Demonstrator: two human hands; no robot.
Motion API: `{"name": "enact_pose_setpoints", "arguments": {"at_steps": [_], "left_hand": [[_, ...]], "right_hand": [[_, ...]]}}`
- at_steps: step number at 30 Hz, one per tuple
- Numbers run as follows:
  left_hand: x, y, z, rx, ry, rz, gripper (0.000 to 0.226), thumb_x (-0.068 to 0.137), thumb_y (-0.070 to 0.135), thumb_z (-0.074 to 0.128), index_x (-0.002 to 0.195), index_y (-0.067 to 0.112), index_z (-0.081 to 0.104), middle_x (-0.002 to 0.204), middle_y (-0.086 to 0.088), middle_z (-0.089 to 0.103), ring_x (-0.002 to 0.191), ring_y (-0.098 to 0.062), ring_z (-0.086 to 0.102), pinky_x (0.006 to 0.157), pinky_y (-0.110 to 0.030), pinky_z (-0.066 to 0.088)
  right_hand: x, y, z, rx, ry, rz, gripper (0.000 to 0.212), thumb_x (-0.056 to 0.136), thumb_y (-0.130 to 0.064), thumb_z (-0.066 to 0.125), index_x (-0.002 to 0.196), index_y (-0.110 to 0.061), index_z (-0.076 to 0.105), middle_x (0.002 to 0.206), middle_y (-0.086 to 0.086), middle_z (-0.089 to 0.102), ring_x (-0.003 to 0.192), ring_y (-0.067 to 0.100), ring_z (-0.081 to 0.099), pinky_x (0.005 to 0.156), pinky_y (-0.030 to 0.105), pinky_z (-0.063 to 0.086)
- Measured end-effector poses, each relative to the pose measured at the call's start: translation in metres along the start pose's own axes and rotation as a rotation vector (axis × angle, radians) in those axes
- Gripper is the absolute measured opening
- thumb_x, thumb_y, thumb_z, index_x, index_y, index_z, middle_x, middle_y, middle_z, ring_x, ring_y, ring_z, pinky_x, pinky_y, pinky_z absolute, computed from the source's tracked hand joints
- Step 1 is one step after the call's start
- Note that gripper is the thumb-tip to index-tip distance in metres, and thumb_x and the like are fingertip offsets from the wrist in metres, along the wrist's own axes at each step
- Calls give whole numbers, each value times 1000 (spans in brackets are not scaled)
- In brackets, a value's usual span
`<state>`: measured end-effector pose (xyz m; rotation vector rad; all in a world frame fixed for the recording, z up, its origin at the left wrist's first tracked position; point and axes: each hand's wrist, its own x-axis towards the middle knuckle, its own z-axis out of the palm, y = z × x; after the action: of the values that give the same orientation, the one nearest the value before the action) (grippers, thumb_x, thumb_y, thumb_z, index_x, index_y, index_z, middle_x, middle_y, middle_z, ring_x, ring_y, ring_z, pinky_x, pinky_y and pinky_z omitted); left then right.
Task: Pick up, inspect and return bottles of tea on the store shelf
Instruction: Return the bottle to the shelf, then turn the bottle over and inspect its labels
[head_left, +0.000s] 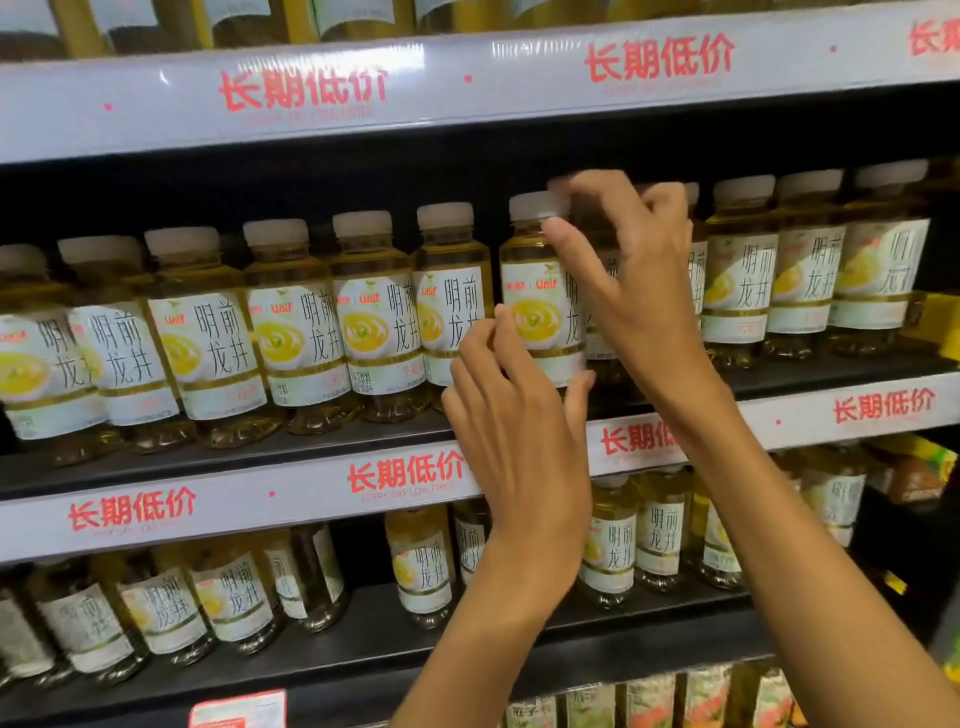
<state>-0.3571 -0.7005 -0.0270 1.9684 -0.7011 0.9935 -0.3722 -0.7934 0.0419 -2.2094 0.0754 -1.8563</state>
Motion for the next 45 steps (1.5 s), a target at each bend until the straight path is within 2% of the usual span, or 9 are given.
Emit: {"name": "enact_pose_setpoints", "arguments": {"at_steps": [8,16,20,25,28,32,36,40,45], "left_hand": [[8,7,11,85,14,18,63,85,26,70,138,5,41,130,-13,51,120,-27,48,96,-37,43],[3,16,18,84,73,-25,53,86,21,68,133,8,45,130,-11,50,122,-25,46,99,-34,38],[-4,22,19,49,156,24,43,88,19,65,128,7,52,123,-11,56,116,-26,51,93,-34,39],[-19,25,26,-72,141,97,43,90,28,60,127,5,54,123,-11,57,119,-23,51,100,-21,28],[-27,25,29,-166,89,95,49,90,27,62,131,5,49,128,-11,55,123,-21,49,105,-25,33],[-35,30,27,-290,-9,55,60,89,30,64,140,8,41,139,-6,46,131,-12,39,110,-24,33],[-36,34,11,-560,-132,-29,68,84,49,64,140,19,40,137,7,49,127,-2,45,101,-23,44],[-50,35,-13,-935,-361,-112,43,76,47,66,117,33,61,111,16,69,103,-1,64,77,-13,52],[-87,39,-24,-1396,-820,-474,59,71,53,75,119,20,66,108,-14,71,92,-23,70,79,-34,59]], "right_hand": [[13,21,-4,-188,-211,-69,42,93,-44,55,119,-11,57,109,12,66,120,39,41,93,44,29],[28,42,-16,-403,-346,-72,50,98,-51,37,104,-7,61,107,17,65,116,36,52,86,42,37],[28,45,-25,-400,-254,-162,43,99,-45,43,107,-6,59,102,16,65,103,36,55,83,42,38],[11,50,-37,81,-47,-197,35,92,-26,61,118,-4,55,114,13,54,103,25,49,85,30,41],[-6,49,-45,424,-120,-4,44,89,-24,67,124,-9,45,118,2,46,104,7,50,88,18,46],[-21,43,-56,563,-127,42,37,90,-14,65,119,1,47,105,-8,52,95,-3,55,78,15,49],[-11,40,-87,905,-139,146,22,94,-13,57,114,-8,49,106,8,64,96,13,65,77,22,53],[-13,37,-103,1282,-311,368,18,93,-14,52,110,-9,55,93,4,71,91,21,69,80,30,55],[-48,34,-94,1373,-494,636,27,87,-23,56,111,-12,59,90,3,72,85,18,69,78,33,56]]}}
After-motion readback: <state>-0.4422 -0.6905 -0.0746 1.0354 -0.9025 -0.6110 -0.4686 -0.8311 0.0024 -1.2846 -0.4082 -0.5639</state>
